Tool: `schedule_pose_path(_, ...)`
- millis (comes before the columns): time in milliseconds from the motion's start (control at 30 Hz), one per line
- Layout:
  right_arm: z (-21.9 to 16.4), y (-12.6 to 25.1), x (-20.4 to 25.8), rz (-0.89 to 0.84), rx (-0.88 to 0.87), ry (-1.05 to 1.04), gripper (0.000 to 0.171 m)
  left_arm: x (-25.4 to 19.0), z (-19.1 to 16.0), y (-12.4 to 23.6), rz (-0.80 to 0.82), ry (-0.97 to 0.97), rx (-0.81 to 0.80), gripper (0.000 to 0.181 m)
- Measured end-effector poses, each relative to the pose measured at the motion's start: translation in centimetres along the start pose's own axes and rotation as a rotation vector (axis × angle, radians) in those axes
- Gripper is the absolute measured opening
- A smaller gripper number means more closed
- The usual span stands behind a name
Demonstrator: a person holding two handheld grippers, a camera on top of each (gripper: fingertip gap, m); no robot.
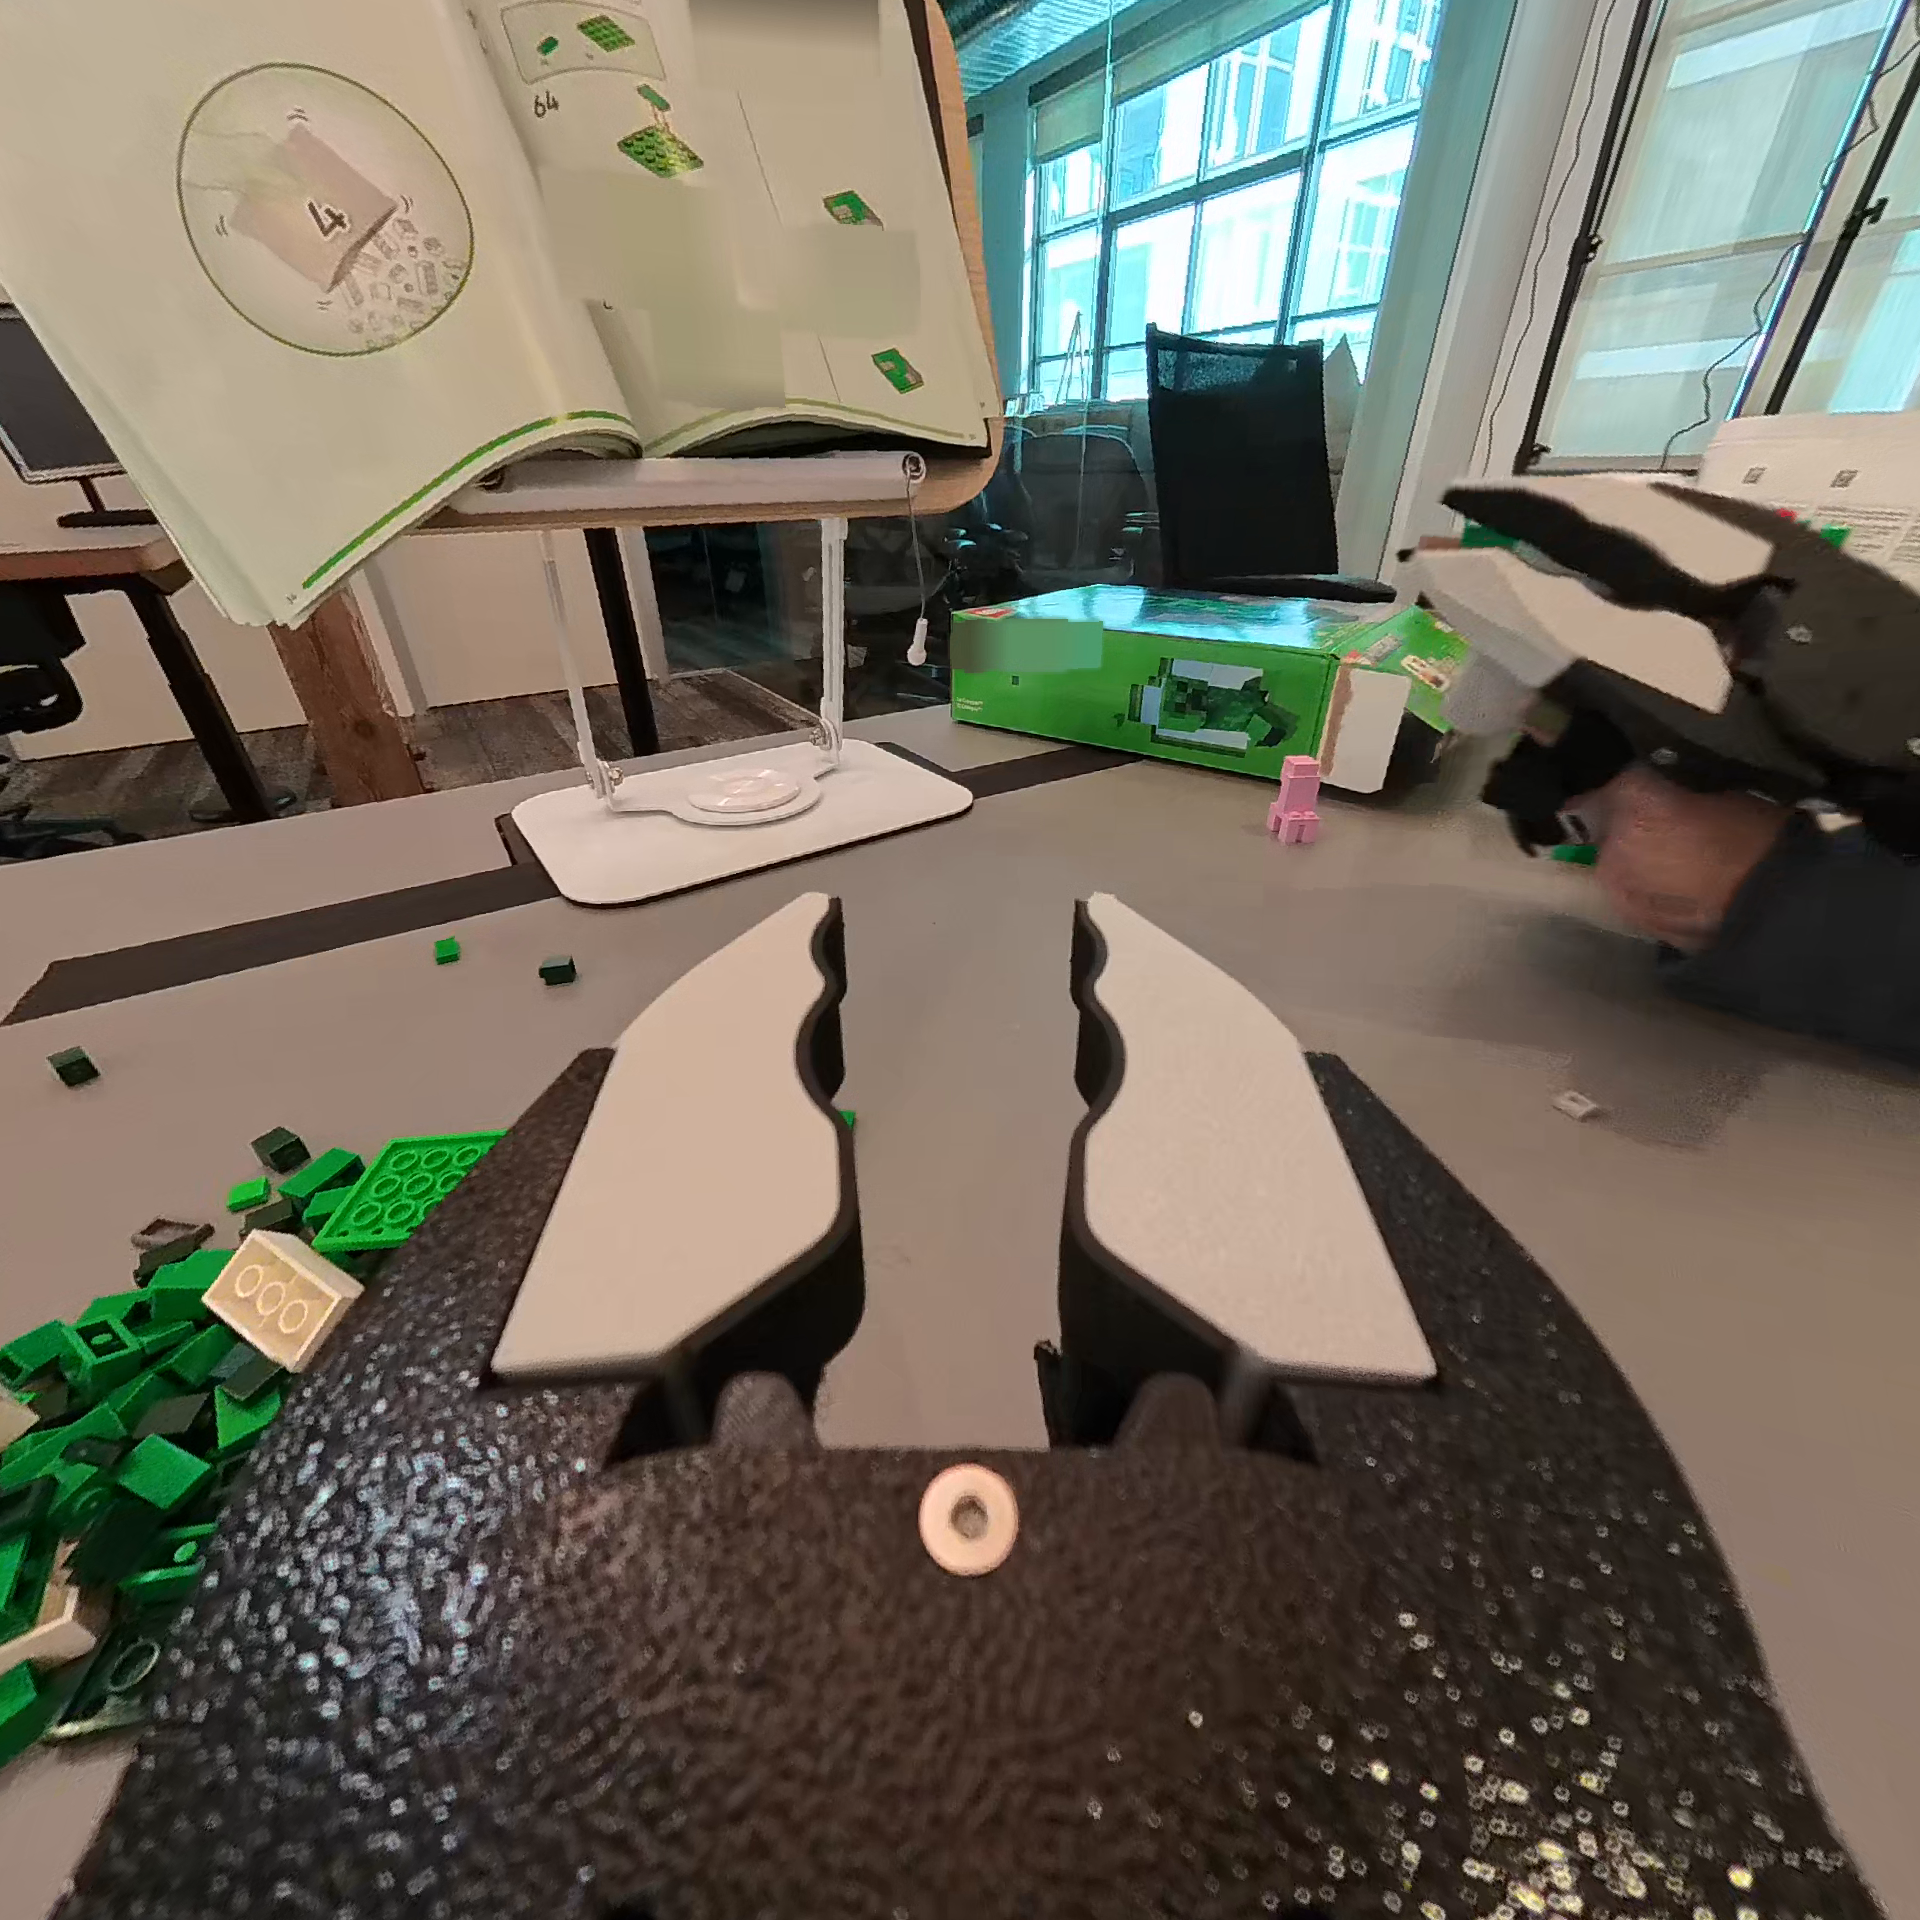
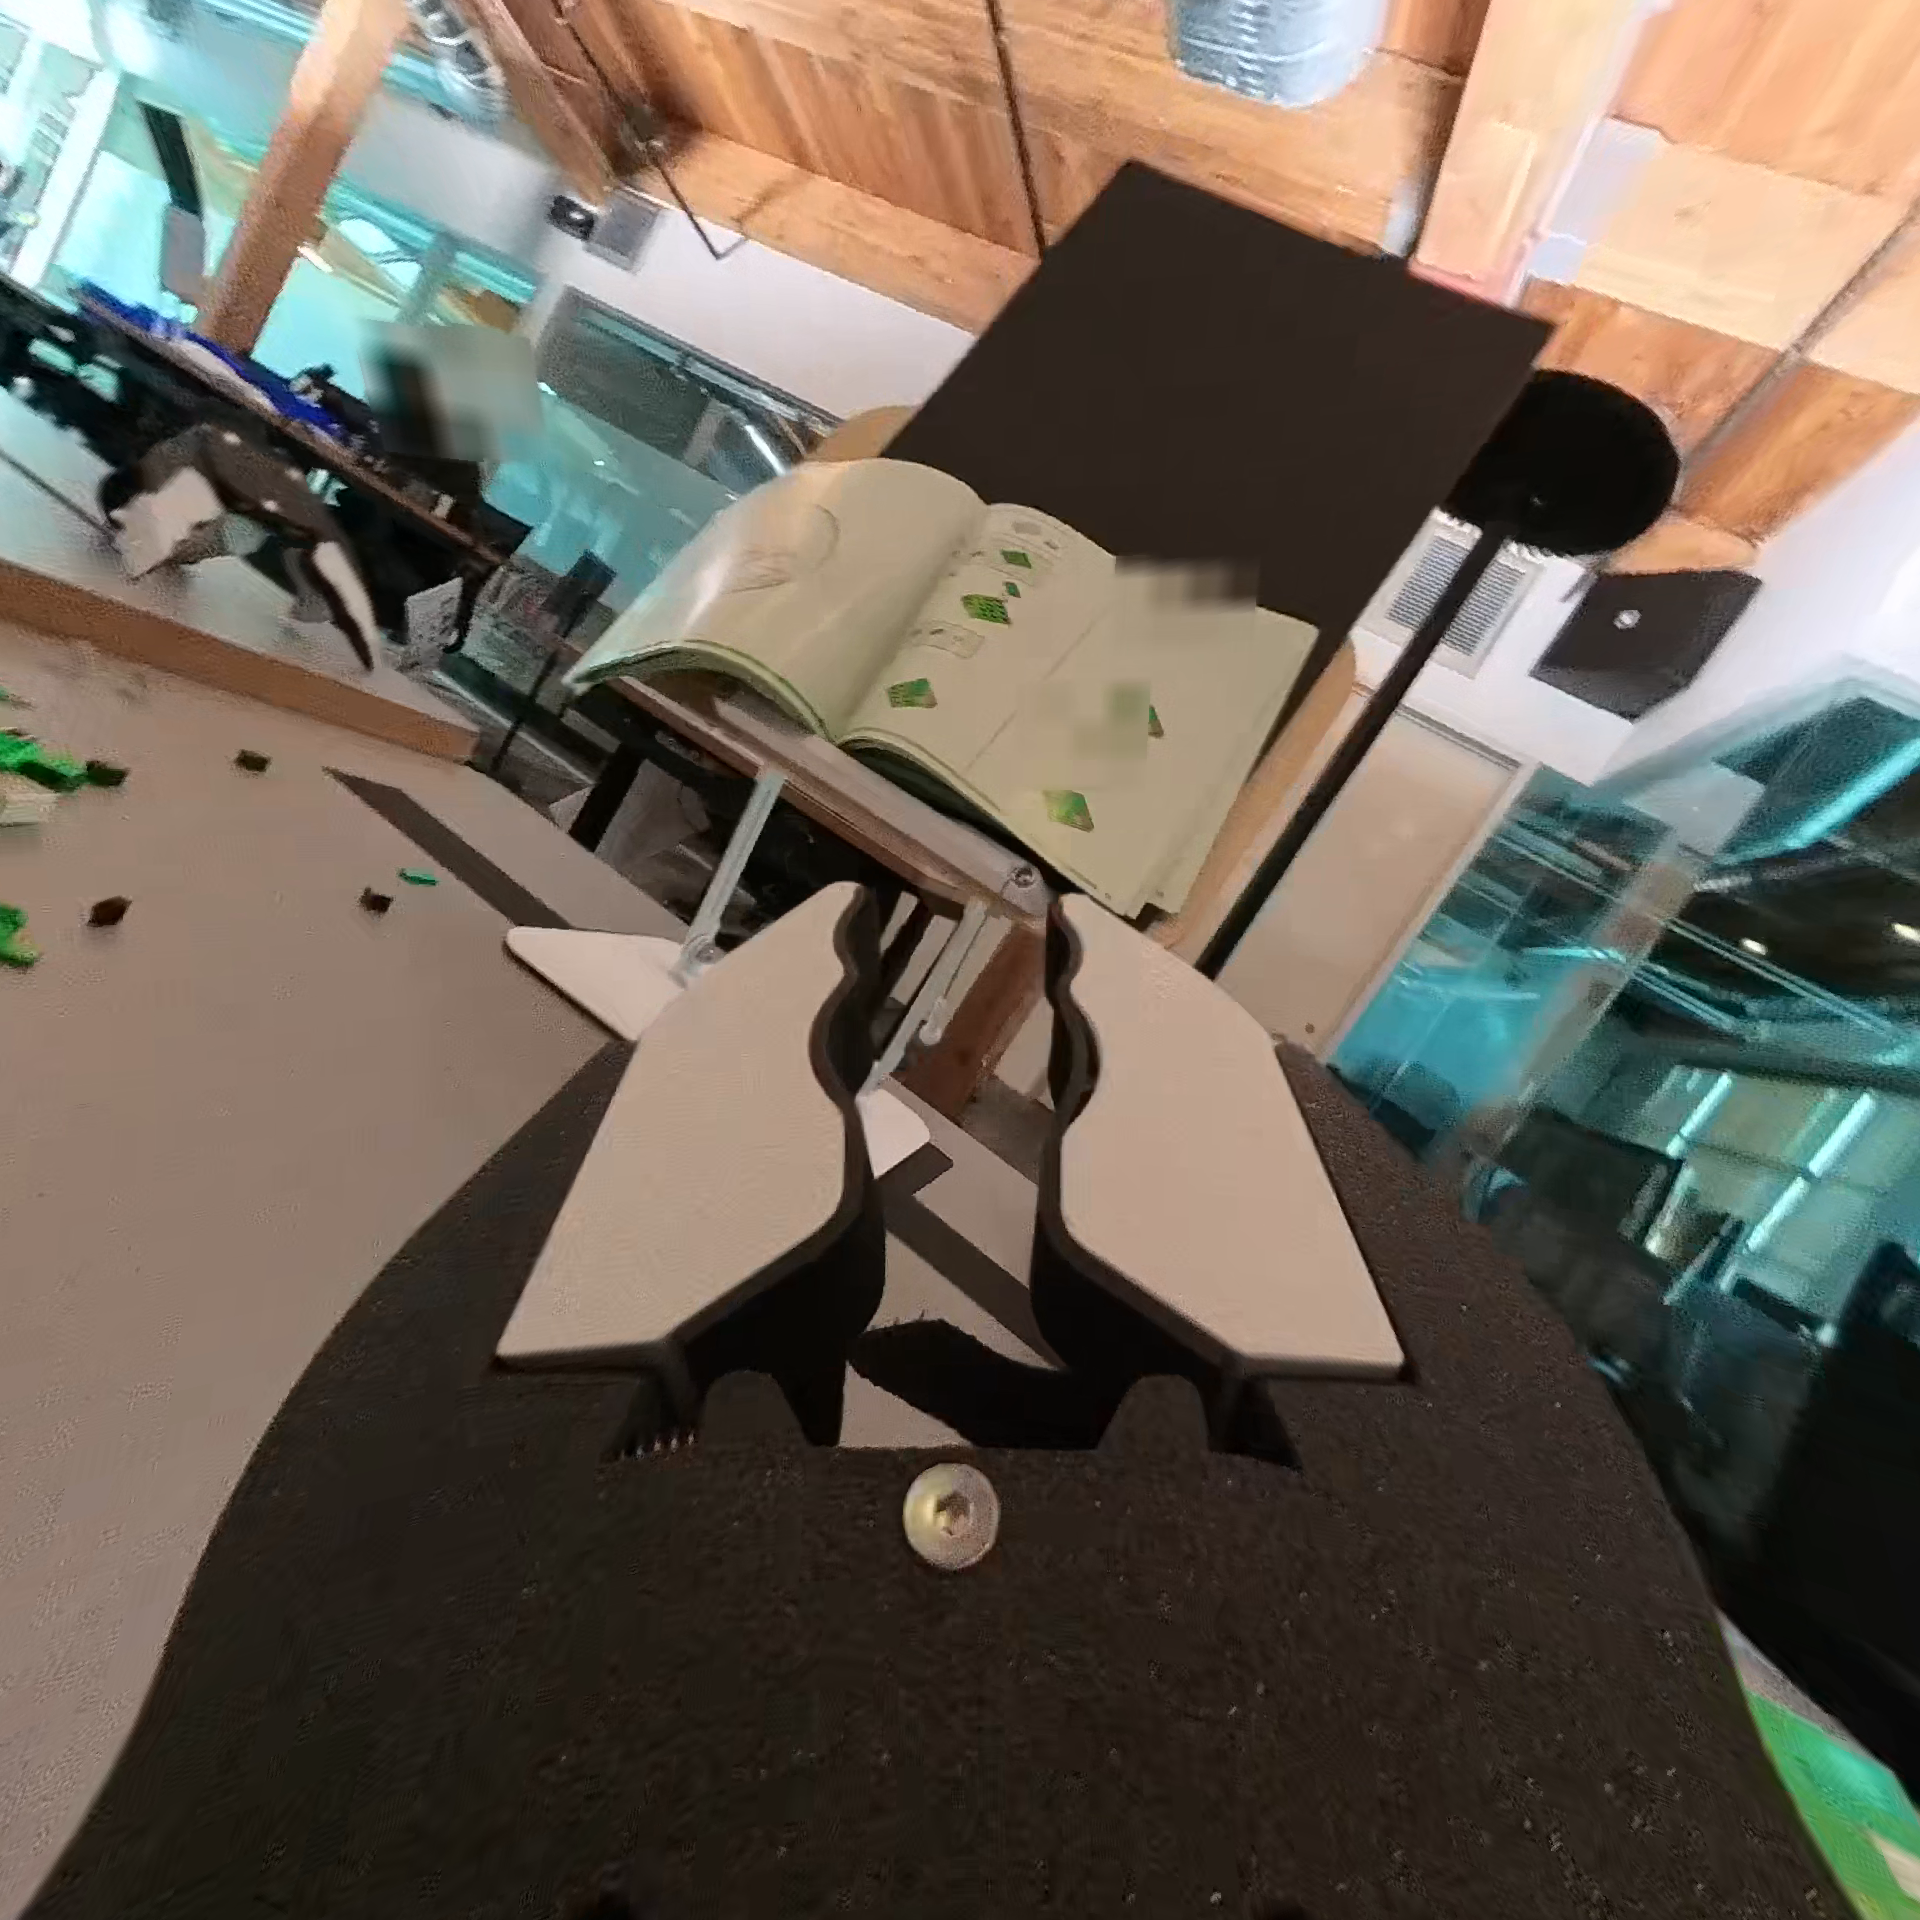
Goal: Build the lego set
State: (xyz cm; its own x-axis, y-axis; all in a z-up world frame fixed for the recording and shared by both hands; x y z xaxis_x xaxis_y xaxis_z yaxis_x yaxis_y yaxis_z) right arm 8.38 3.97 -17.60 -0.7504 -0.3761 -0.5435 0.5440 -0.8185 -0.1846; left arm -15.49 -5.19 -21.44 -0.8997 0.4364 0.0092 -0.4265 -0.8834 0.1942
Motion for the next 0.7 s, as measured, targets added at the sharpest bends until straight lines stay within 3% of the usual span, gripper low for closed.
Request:
schedule_pose_path(233,0.0,4.4,1.7,0.266,-0.109,0.151,0.028,-0.4,0.0,0.0,0.001,-0.034,-0.003,0.041)
schedule_pose_path(400,0.2,6.4,2.7,0.449,-0.162,0.139,0.028,-0.6,0.1,0.0,0.012,-0.068,-0.012,0.041)
schedule_pose_path(700,-0.7,8.9,2.0,0.585,-0.207,0.163,0.028,-0.1,0.1,0.0,0.061,-0.067,-0.015,0.041)
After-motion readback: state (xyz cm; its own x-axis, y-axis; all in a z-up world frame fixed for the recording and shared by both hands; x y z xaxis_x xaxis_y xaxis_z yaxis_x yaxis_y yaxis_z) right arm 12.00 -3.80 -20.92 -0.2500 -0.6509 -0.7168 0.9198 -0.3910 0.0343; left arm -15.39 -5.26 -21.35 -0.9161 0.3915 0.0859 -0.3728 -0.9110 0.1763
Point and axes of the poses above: each gripper's, where its closed fingertips meet, y back along the fingers, z out of its top, x = y × z across the jaws, the point moved 4 cm from there along y, back along the fingers, and after that the axes turned 13 degrees about x, right-handed, at the moved point
